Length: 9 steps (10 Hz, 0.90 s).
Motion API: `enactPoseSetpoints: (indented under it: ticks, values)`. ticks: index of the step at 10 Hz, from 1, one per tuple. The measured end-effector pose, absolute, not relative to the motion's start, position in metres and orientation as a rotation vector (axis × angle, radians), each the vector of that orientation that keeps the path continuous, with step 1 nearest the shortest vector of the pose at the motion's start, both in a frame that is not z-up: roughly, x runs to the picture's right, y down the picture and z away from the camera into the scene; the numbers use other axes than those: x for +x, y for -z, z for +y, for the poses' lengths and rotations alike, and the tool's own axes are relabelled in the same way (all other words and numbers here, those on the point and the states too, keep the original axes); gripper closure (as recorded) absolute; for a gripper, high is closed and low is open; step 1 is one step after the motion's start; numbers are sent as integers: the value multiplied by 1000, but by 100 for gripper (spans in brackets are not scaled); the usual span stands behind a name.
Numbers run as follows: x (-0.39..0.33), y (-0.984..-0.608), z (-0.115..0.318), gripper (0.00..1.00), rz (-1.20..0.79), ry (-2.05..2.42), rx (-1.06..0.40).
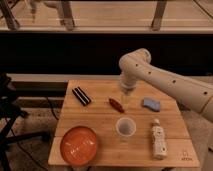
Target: Move the arm in a circular motion
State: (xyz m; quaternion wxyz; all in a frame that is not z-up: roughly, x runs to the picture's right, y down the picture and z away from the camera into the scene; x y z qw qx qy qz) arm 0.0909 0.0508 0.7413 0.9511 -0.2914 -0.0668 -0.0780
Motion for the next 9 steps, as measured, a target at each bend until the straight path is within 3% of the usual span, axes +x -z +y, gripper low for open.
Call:
enactPoseSetpoints:
  ticks: [5, 9]
  values:
    - [126, -668, 139, 20, -82, 161, -603]
    - [217, -644, 167, 20, -26, 51, -574]
